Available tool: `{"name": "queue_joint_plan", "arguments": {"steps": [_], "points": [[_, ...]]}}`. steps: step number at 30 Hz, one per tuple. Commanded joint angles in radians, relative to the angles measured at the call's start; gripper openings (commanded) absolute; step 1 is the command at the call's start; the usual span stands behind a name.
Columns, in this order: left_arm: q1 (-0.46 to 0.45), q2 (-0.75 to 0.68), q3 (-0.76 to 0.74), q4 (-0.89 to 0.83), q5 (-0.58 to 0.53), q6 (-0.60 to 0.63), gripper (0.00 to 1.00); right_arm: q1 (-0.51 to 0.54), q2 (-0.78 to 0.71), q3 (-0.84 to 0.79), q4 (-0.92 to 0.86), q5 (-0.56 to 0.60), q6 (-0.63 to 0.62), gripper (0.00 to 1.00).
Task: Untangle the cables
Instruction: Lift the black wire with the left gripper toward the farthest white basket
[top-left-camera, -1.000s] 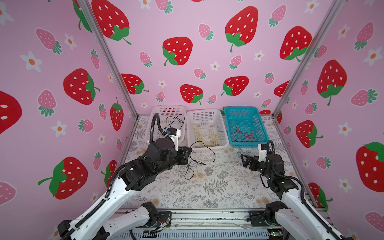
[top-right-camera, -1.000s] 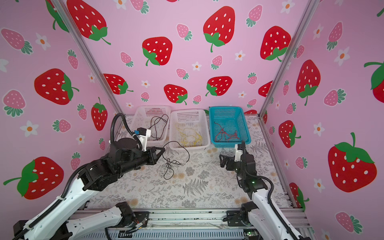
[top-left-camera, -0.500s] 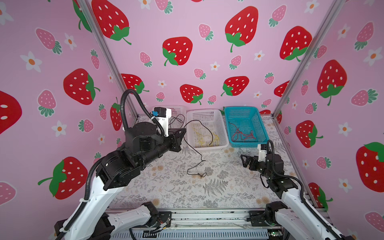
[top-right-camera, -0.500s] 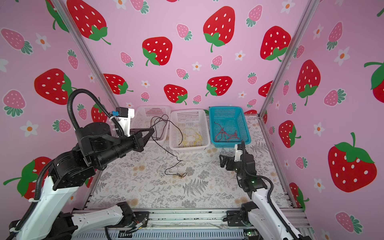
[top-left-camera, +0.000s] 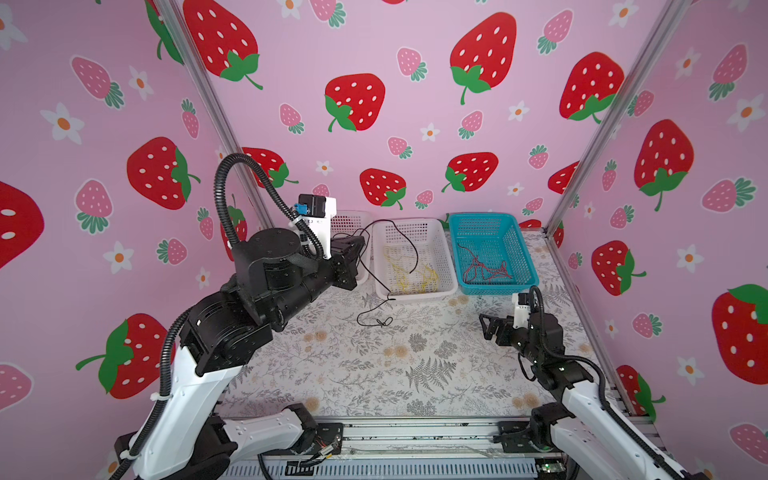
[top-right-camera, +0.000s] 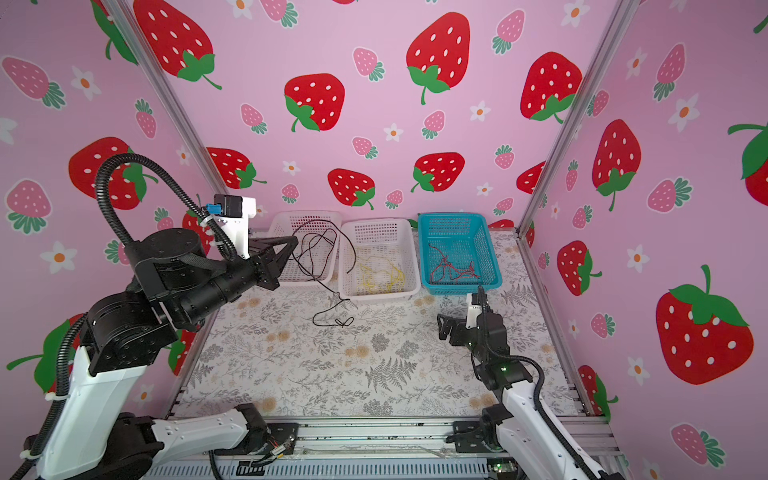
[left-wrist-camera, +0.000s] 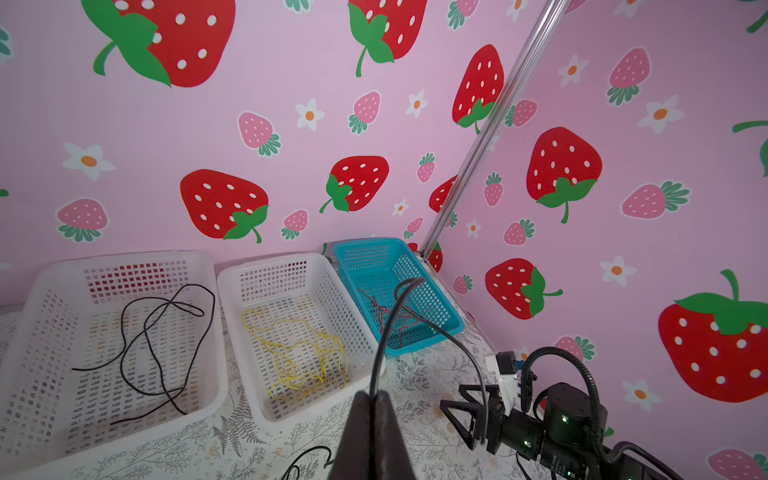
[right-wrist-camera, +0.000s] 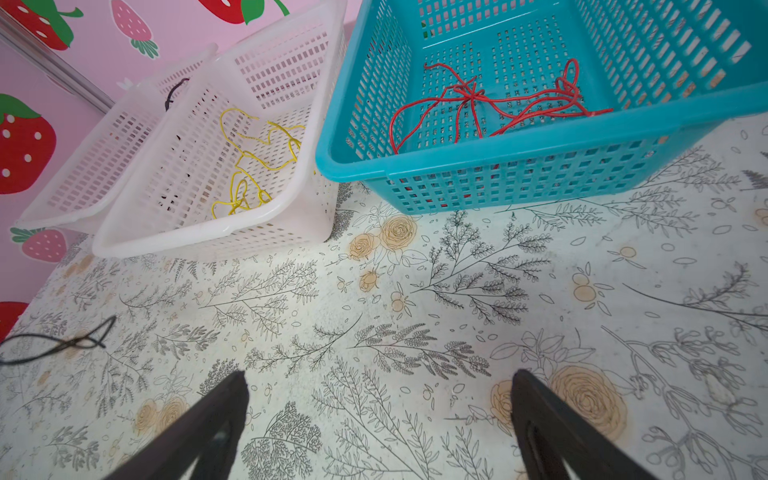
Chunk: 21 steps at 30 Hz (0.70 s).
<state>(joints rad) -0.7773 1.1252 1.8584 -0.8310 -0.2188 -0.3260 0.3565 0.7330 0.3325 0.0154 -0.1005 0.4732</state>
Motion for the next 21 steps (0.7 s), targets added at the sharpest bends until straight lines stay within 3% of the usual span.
{"name": "queue_joint_plan", "arguments": {"steps": [1, 6, 17, 21], "points": [[0.010, -0.007, 0.058, -0.014, -0.072, 0.074, 0.00, 0.010, -0.009, -0.014, 0.029, 0.050, -0.011, 0.99], [0.062, 0.013, 0.094, -0.042, -0.121, 0.155, 0.00, 0.027, 0.009, -0.031, 0.038, 0.081, -0.015, 0.99], [0.332, 0.072, 0.118, -0.065, 0.017, 0.144, 0.00, 0.052, 0.008, -0.038, 0.035, 0.150, -0.024, 0.99], [0.379, 0.107, 0.117, -0.040, 0.002, 0.162, 0.00, 0.056, 0.009, -0.044, 0.039, 0.160, -0.022, 0.99]]}}
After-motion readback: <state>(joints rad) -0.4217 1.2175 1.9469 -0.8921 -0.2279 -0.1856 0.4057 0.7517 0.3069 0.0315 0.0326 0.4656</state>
